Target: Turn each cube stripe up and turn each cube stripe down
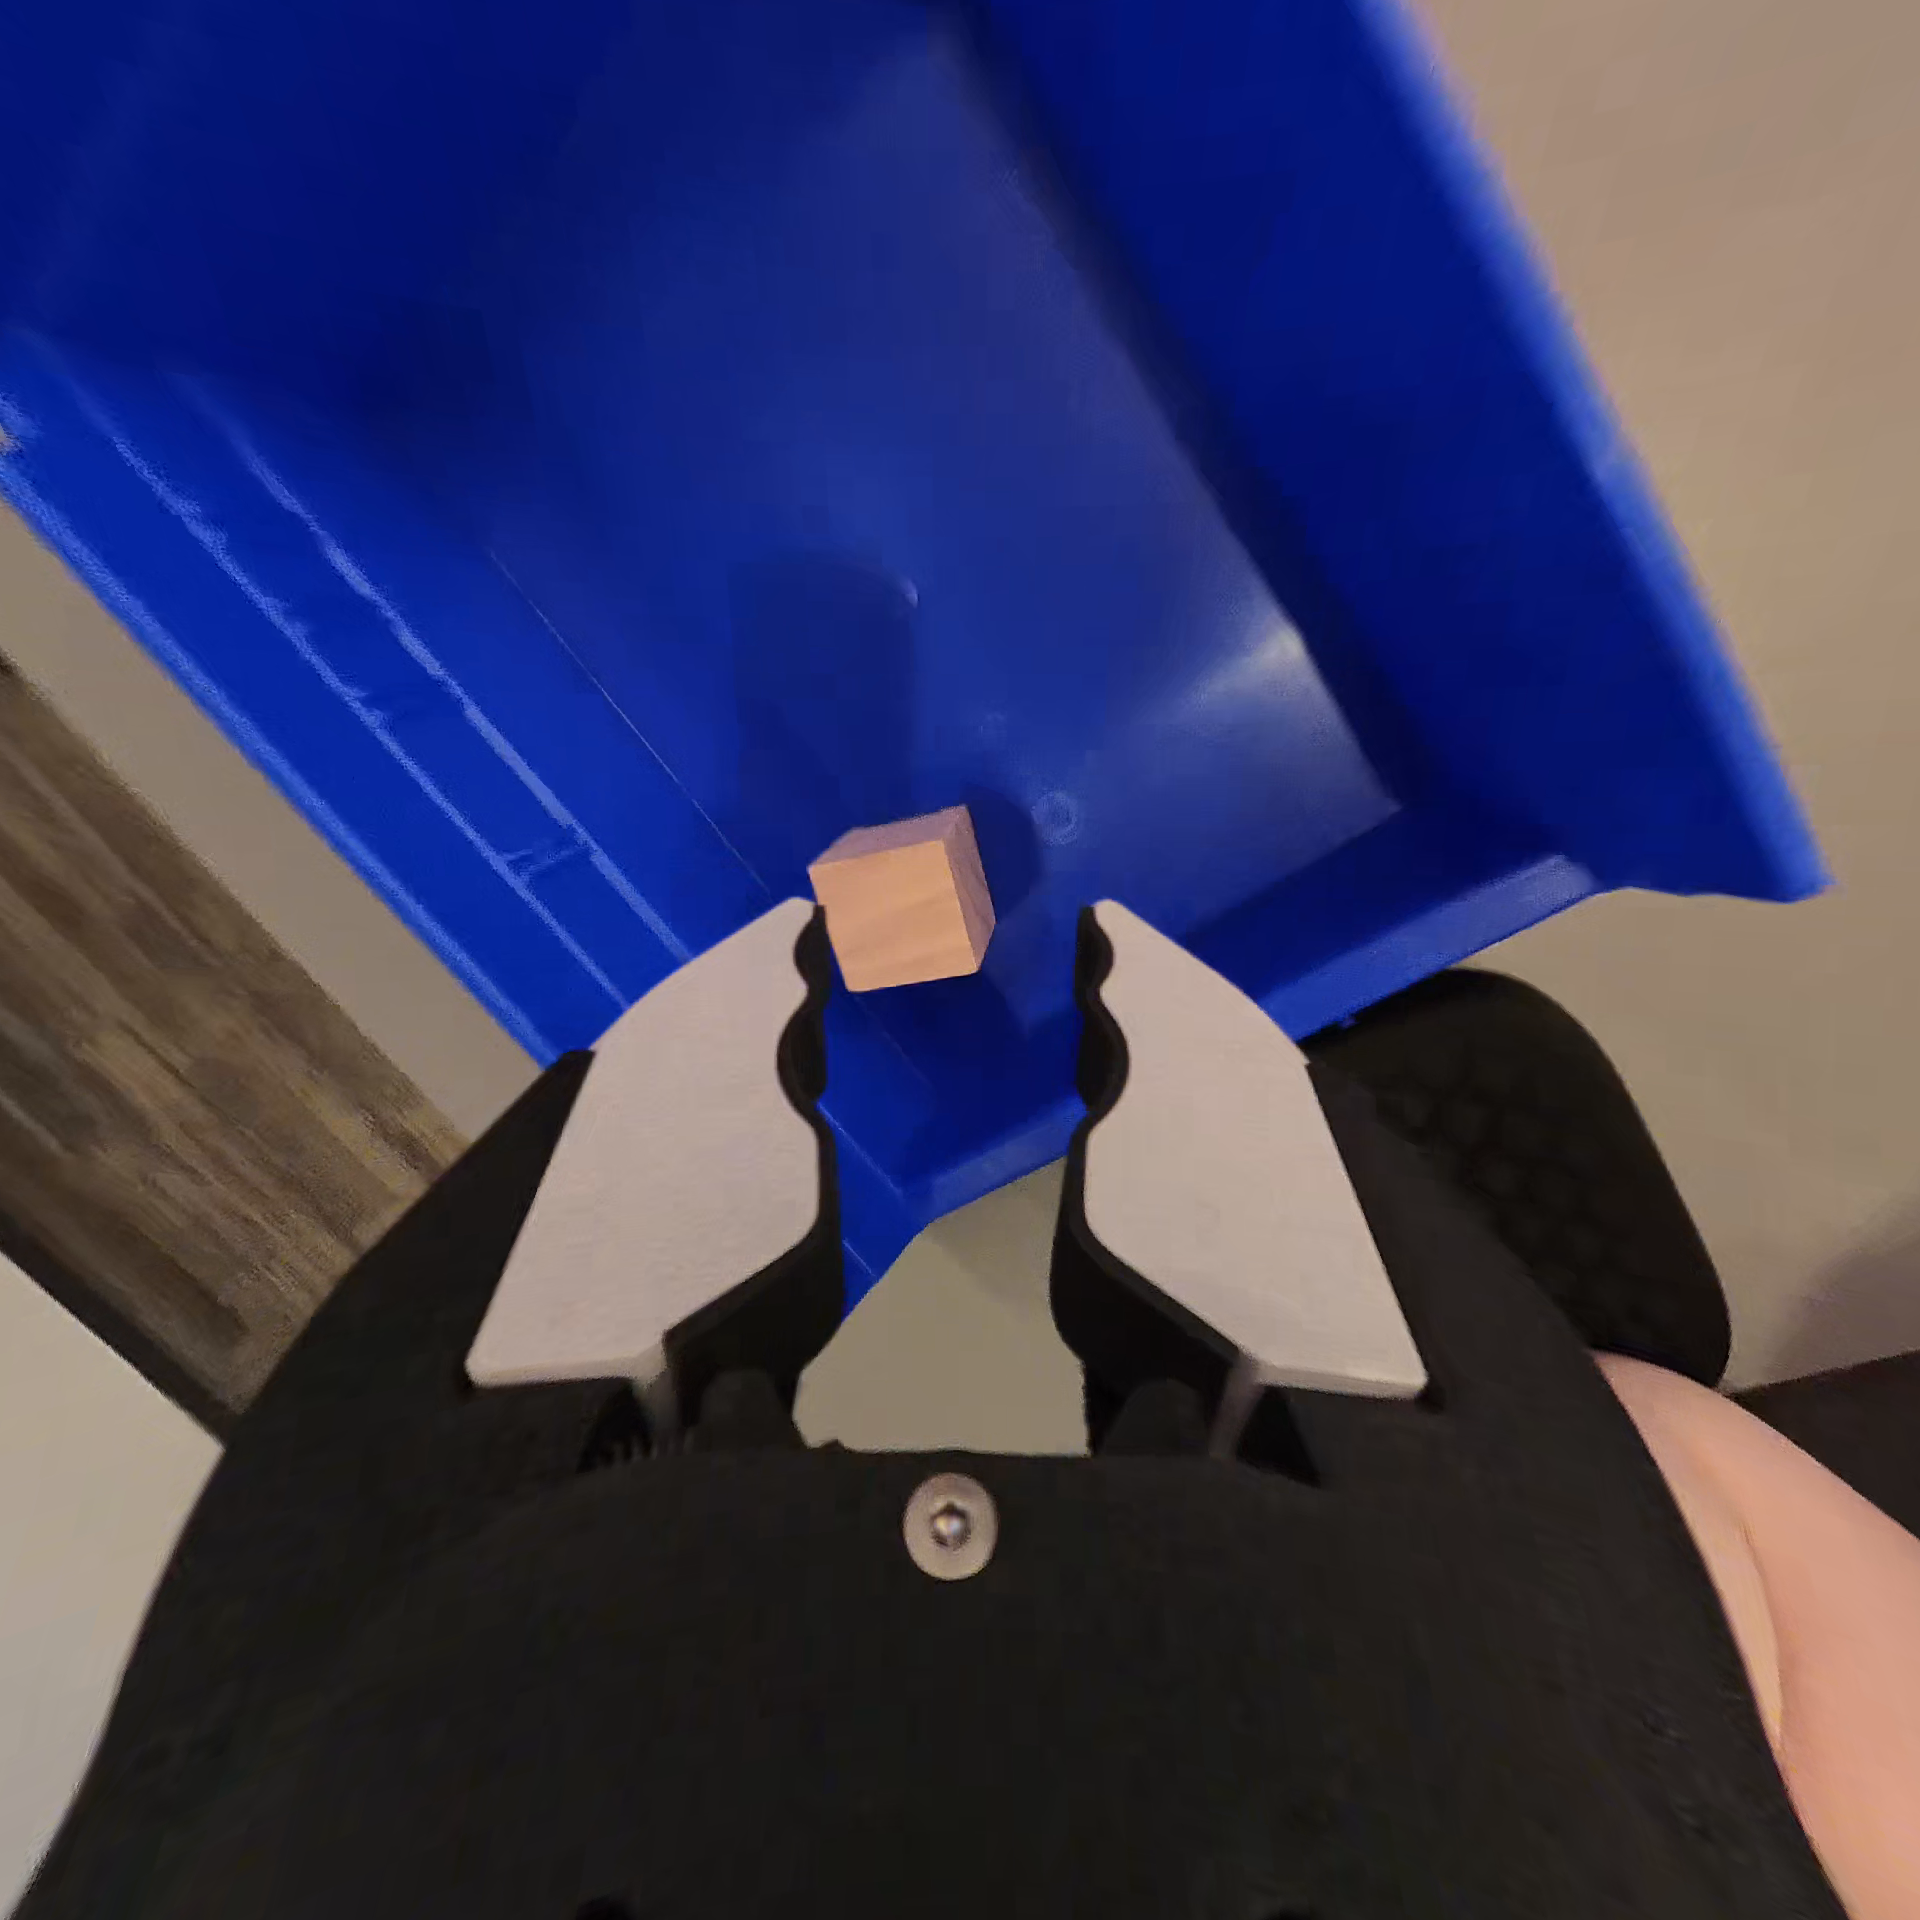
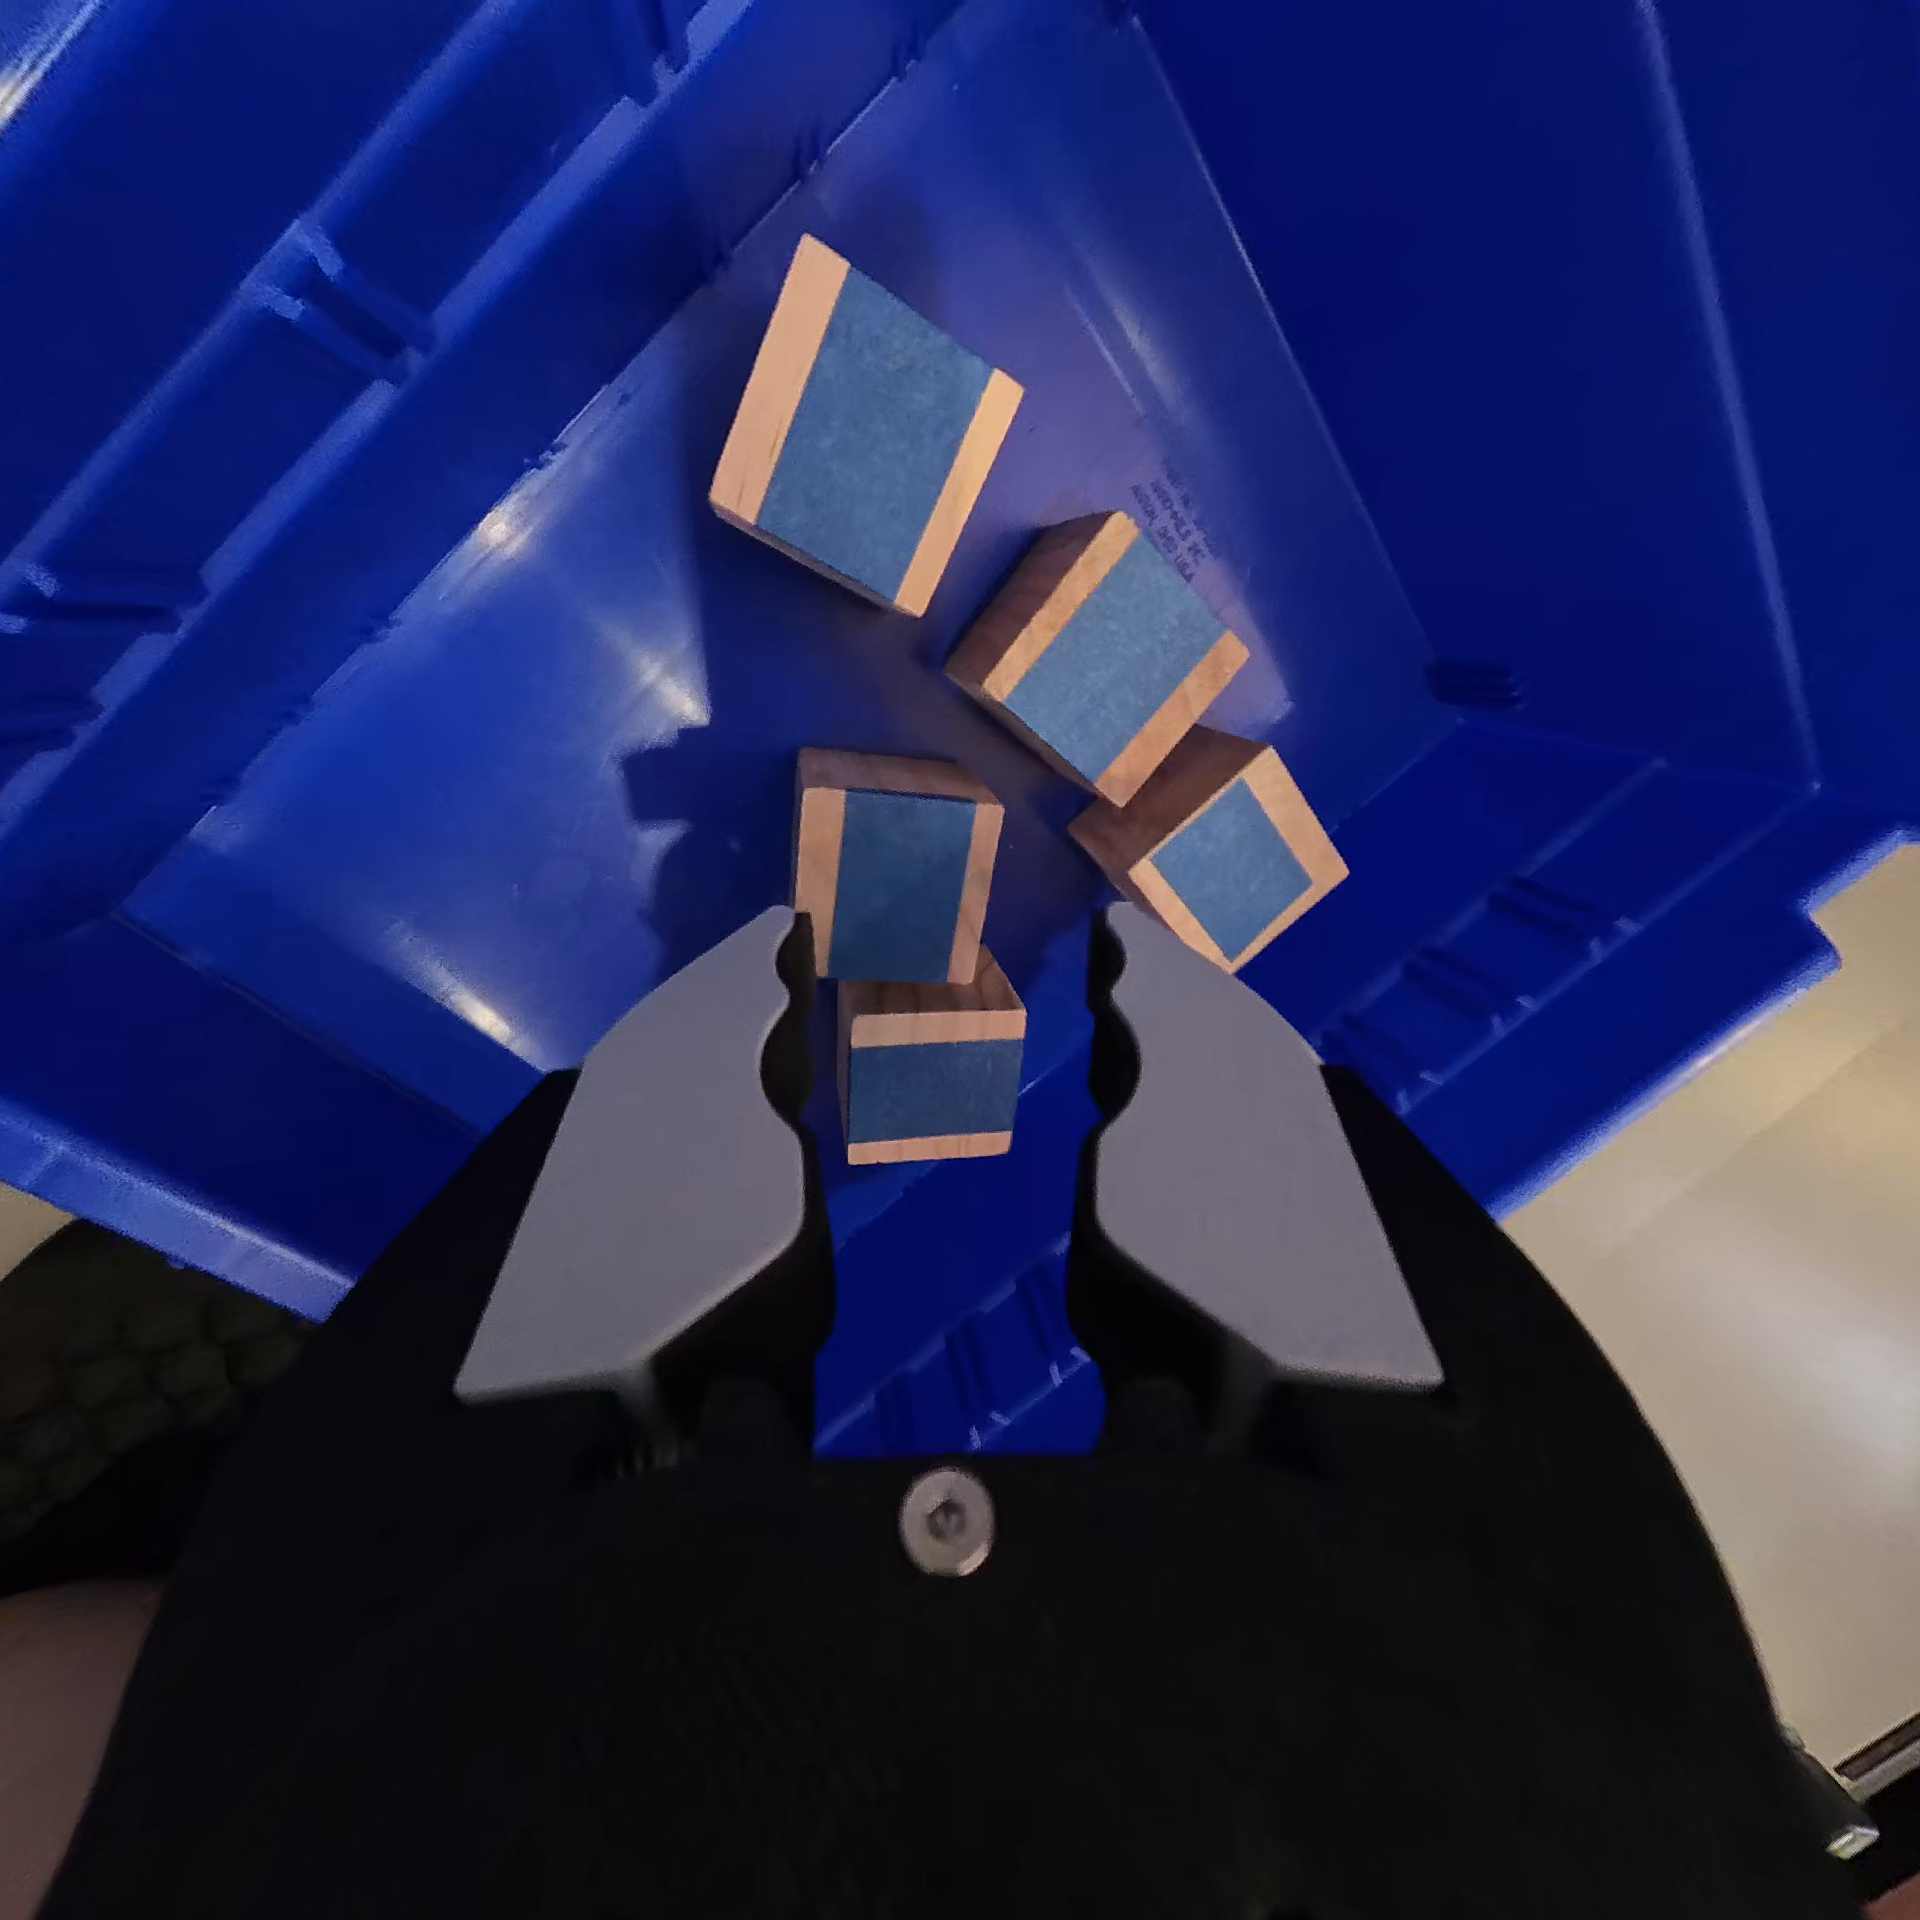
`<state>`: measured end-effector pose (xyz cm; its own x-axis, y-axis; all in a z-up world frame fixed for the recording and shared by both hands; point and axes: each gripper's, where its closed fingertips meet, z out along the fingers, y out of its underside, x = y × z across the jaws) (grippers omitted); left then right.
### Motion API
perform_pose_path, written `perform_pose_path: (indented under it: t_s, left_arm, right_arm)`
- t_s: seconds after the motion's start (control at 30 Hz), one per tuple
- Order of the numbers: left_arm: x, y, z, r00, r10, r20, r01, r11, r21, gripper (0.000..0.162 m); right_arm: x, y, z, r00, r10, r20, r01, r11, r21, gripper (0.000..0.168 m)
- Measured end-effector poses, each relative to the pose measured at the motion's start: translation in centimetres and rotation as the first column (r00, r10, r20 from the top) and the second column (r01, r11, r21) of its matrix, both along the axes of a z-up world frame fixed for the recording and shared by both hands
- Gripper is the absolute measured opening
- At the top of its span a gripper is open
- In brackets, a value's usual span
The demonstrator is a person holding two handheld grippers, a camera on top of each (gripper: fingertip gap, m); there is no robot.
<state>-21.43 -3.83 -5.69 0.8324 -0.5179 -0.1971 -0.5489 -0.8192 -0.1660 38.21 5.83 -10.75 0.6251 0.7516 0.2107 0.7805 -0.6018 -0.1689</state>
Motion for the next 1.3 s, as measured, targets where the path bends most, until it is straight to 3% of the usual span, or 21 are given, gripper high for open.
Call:
perform_pose_path:
  t_s: [0.03, 0.27, 0.5, 0.9, 1.03, 1.13, 1.23, 1.3]
  left_arm:
    - [-0.5, -0.1, -1.1, 1.0, 0.016, 0.004, -0.015, 0.999, -0.046, 0.049]
    - [-2.9, -1.0, -5.5, 0.982, 0.189, 0.026, -0.175, 0.945, -0.275, 0.061]
    - [-3.4, -0.8, -7.2, 0.976, 0.216, 0.002, -0.203, 0.922, -0.33, 0.055]
    - [-4.2, -1.2, -8.7, 0.977, 0.207, -0.06, -0.213, 0.893, -0.397, 0.045]
    - [-5.5, -0.6, -6.5, 0.969, 0.199, -0.144, -0.233, 0.931, -0.281, 0.045]
    - [-5.1, 0.7, -3.8, 0.975, 0.208, -0.083, -0.217, 0.967, -0.135, 0.045]
    - [-2.0, 3.2, 0.0, 0.98, 0.121, 0.16, -0.134, 0.988, 0.076, 0.045]
    - [1.5, 4.2, 3.3, 0.923, 0.011, 0.384, -0.092, 0.977, 0.192, 0.045]
  right_arm:
    - [0.1, -0.1, 0.2, 1.0, -0.002, 0.0, 0.002, 1.0, 0.005, 0.053]
    - [1.8, -0.7, 3.2, 0.998, -0.057, -0.019, 0.058, 0.994, 0.097, 0.053]
    - [3.1, -1.9, 6.8, 0.996, -0.083, -0.037, 0.089, 0.973, 0.214, 0.052]
    - [1.6, -2.5, 6.5, 1.0, -0.029, 0.004, 0.027, 0.981, 0.191, 0.052]
    - [1.6, -2.5, 7.6, 0.999, -0.05, 0.016, 0.045, 0.97, 0.238, 0.051]
    - [0.8, -2.1, 9.3, 0.998, -0.054, 0.009, 0.049, 0.948, 0.314, 0.049]
    - [-1.3, -1.3, 11.8, 1.0, -0.01, 0.013, 0.003, 0.895, 0.445, 0.049]
    - [-4.0, -0.7, 13.8, 0.997, 0.073, 0.015, -0.069, 0.831, 0.552, 0.049]
